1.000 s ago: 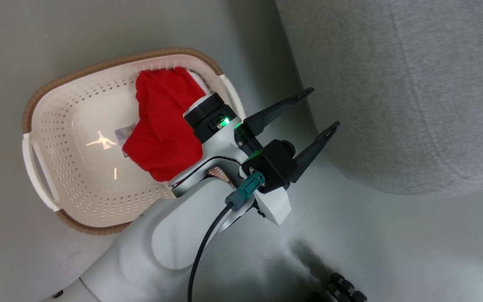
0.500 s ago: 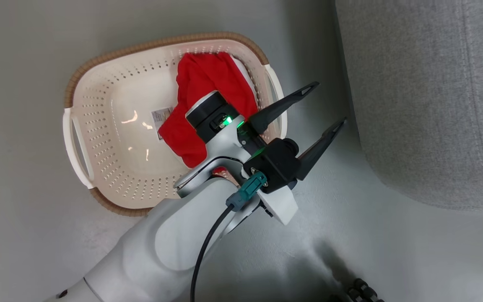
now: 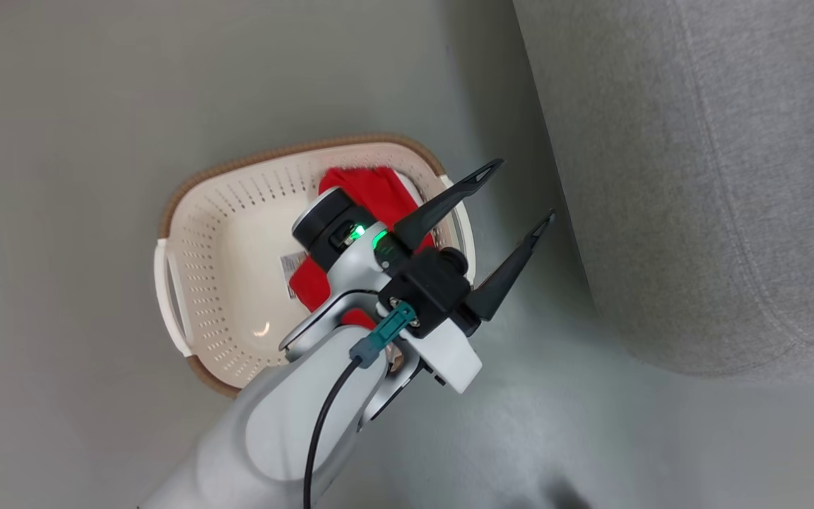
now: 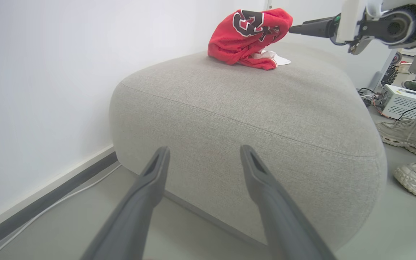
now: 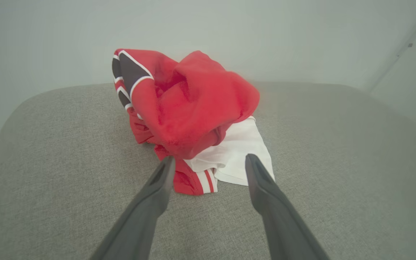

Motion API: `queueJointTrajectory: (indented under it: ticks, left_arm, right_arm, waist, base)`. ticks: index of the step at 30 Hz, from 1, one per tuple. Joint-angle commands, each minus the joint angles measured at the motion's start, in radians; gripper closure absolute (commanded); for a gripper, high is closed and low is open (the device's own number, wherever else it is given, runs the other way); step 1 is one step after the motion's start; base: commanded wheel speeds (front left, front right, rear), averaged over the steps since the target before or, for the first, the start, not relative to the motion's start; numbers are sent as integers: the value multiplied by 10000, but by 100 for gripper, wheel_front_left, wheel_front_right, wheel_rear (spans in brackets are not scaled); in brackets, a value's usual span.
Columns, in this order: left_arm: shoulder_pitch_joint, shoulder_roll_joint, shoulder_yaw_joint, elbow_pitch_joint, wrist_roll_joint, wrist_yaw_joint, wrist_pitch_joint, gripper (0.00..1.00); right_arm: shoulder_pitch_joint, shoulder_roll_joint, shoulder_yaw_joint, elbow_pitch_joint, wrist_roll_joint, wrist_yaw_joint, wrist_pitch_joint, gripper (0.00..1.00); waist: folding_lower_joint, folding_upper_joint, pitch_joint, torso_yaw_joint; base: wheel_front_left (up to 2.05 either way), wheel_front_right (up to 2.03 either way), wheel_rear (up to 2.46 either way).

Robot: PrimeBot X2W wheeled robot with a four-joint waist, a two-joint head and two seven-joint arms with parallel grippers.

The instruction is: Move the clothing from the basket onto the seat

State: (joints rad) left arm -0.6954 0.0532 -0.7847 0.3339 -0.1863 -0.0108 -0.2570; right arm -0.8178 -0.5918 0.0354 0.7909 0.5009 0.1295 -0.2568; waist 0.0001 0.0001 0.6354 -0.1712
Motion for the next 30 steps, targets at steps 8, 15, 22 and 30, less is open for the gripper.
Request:
queueJointTrajectory:
  ticks: [8, 15, 22, 30]
  left_arm:
    - [1175, -14, 1109, -444, -162, 2, -46, 0]
    - [2267, 46, 2131, -615, -170, 4, -47, 0]
    - [3338, 51, 3262, -706, -109, 32, -47, 0]
    - [4388, 127, 4946, -662, 72, 209, -47, 0]
  right_arm:
    - [1611, 25, 435, -1055, -28, 12, -49, 0]
    - [2530, 447, 299, -2093, -20, 12, -49, 0]
    - [3266, 986, 761, -3122, -92, 12, -49, 0]
    - [3940, 1723, 1372, -3881, -163, 12, -49, 0]
  waist:
    - [-1, -1, -1664, 419]
    - [-1, -1, -2801, 810]
    - [-1, -1, -3669, 1195]
    - [-1, -1, -4614, 1635]
  base:
    - [0, 0, 0]
    - [0, 0, 0]
    - [0, 0, 0]
    - [0, 0, 0]
